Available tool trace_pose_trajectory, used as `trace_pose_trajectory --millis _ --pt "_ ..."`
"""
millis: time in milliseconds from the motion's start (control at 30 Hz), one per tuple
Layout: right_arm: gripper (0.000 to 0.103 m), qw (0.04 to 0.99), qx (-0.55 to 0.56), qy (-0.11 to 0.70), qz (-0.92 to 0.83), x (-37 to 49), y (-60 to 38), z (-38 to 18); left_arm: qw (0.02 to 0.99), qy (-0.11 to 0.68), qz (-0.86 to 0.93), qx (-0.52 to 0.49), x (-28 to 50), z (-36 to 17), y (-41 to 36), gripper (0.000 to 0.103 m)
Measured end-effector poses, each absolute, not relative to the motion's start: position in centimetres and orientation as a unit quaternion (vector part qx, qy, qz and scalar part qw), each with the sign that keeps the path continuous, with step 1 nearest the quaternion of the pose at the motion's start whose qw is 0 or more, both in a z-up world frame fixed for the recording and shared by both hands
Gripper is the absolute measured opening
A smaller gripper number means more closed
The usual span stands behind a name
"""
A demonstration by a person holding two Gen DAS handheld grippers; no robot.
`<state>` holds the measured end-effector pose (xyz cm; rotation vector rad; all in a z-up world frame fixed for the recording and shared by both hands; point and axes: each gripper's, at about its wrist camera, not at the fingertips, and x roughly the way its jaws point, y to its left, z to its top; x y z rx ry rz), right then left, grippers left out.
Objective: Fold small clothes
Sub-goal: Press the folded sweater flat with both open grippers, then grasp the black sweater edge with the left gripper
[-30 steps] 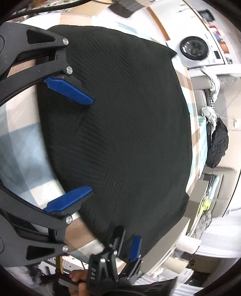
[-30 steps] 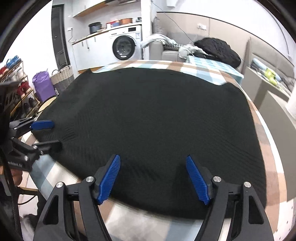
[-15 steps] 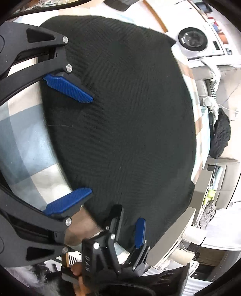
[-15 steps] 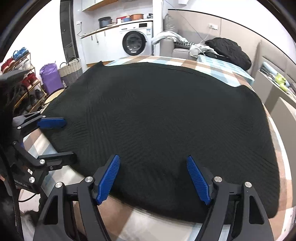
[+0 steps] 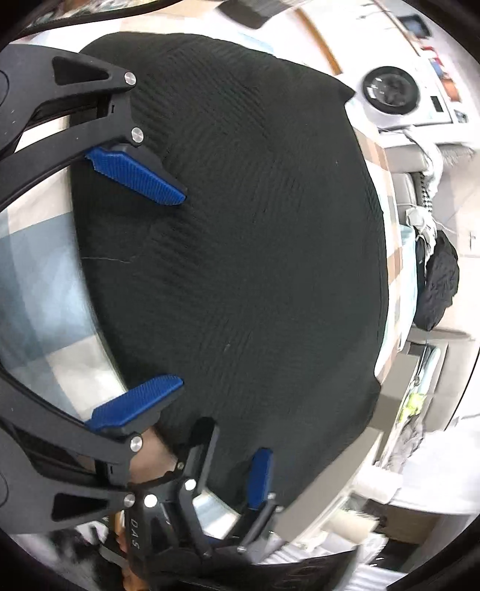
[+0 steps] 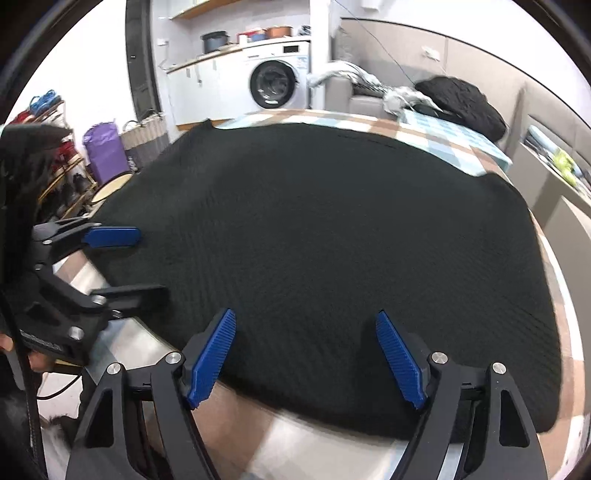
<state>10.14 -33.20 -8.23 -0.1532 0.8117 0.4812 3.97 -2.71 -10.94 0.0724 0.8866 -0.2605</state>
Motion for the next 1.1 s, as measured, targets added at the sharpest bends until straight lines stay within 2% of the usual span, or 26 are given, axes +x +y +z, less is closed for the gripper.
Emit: trace_pose_trajectory --millis 267,500,700,767,867,933,1000,1033,1100 --pt "0.084 0.88 -0.104 0.405 0.227 9.3 -34.3 -8.3 0.892 0.43 -0.126 0.055 1.8 -11.0 -1.2 0.096" --pt "0.084 0.916 -0.001 0.377 0.137 7.4 -44.0 -5.7 0.92 0.389 -0.03 -0.018 0.3 -8.0 6.8 0.096" --pt "0.082 0.91 0.065 0.399 0.091 8.2 -49.7 -6.5 0.92 0.389 0.025 -0.046 0.8 -7.7 11.4 0.096" --pt "0.076 0.901 0.099 0.41 0.098 9.0 -50.9 -7.0 0.916 0.397 0.035 -0.045 1.0 -8.3 12.3 0.096" --pt "0.061 0.895 0.116 0.415 0.11 9.4 -51.2 -7.8 0.911 0.407 0.05 -0.046 1.1 -9.0 13.8 0.096" --pt "0.045 0.891 0.134 0.417 0.12 9.6 -51.2 -8.2 0.908 0.413 0.047 -0.058 1.2 -9.4 14.5 0.096" --pt "0.04 0.891 0.139 0.414 0.125 9.7 -51.1 -8.2 0.907 0.414 0.033 -0.074 1.3 -9.7 14.7 0.096" --pt "0.029 0.895 0.132 0.408 0.128 9.7 -51.0 -8.0 0.907 0.414 0.028 -0.077 1.1 -9.8 14.6 0.096" --pt "0.02 0.9 0.124 0.396 0.13 9.4 -50.7 -7.6 0.904 0.42 0.026 -0.071 1.1 -10.0 14.4 0.095"
